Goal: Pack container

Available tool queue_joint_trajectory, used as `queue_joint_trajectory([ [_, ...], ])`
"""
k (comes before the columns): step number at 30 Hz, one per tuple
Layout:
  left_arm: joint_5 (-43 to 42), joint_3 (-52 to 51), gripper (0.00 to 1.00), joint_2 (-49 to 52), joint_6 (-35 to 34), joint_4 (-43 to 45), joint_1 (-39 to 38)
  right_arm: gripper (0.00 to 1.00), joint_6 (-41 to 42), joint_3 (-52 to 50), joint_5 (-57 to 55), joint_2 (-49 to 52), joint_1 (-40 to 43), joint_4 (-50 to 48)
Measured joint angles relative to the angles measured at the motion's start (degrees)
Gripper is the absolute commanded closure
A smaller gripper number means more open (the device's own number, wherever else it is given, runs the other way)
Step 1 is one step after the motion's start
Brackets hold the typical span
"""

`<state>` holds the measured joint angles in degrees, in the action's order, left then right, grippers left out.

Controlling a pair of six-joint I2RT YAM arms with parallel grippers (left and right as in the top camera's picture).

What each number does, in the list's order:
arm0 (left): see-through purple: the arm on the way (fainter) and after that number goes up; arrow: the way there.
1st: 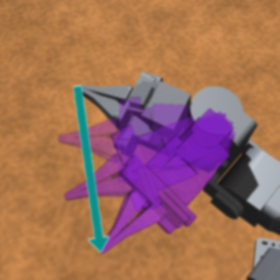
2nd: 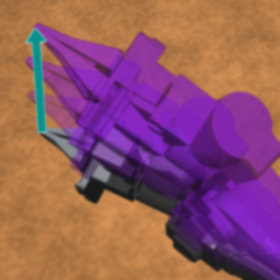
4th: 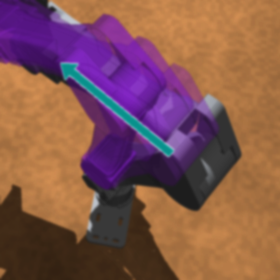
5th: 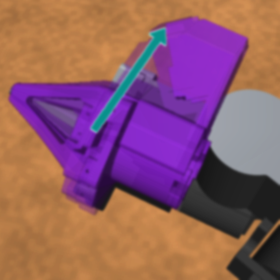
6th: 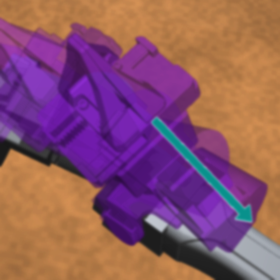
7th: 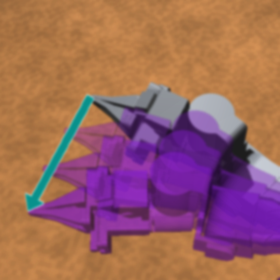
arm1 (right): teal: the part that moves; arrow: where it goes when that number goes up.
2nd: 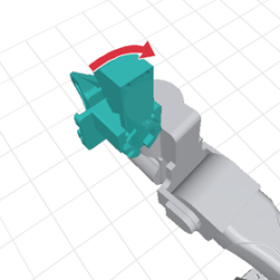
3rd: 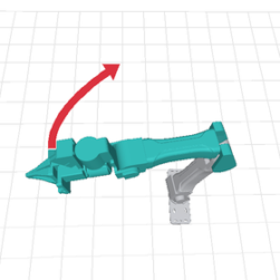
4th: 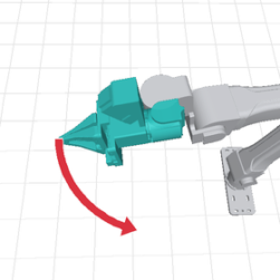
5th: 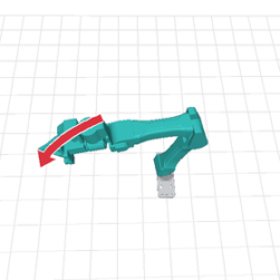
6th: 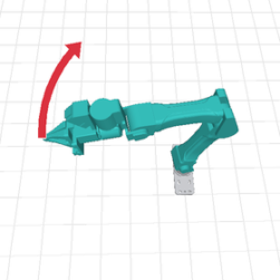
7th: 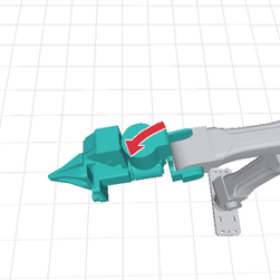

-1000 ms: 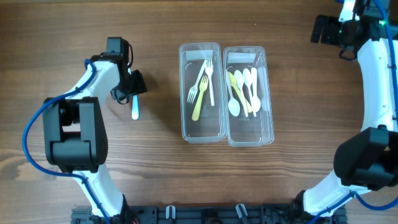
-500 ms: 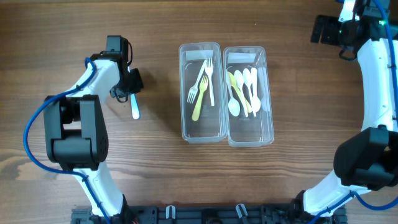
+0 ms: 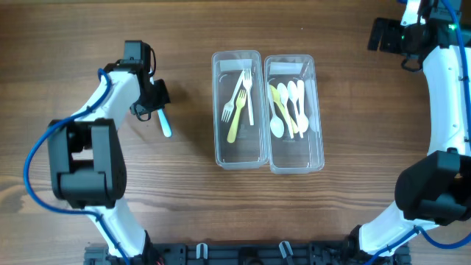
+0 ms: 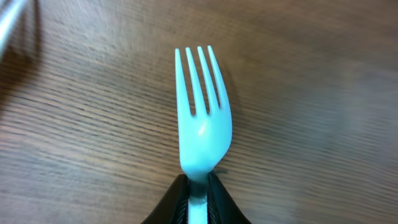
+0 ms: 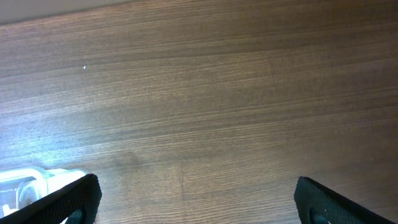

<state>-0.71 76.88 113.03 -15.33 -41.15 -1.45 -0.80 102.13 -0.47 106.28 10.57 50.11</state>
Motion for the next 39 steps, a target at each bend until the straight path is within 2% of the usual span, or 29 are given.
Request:
queue_joint_trajectory([
  [16,-6.12,5.33,0.94,-21.11,-0.02,-1.07,-3.45,0.00,0.00,0.00,0.00,0.00,0.00,0.00],
  [21,-6.40,5.35,0.77,-21.05,-0.24,-3.89,-3.52,0.00,0.02,0.00,0.00,0.00,0.00,0.00],
  [23,-5.88,5.35,0.43,-20.92,-0.13,-3.61,-3.54,0.00,0.00,0.00,0.00,0.00,0.00,-0.02],
  [24,-5.44,5.35,0.33,-20.81,-0.07,-2.95,-3.54,0.00,0.00,0.00,0.00,0.00,0.00,0.00],
  [30,-4.26,5.38,0.34,-16.09,0.09,4.52,-3.52,0.00,0.00,0.00,0.00,0.00,0.00,-0.02],
  [36,-3.82,5.38,0.42,-3.98,1.84,10.14,-3.52,0.00,0.00,0.00,0.00,0.00,0.00,0.00],
  [39,-3.85,5.38,0.42,1.49,4.26,12.90,-3.54,0.00,0.00,0.00,0.00,0.00,0.00,0.00],
])
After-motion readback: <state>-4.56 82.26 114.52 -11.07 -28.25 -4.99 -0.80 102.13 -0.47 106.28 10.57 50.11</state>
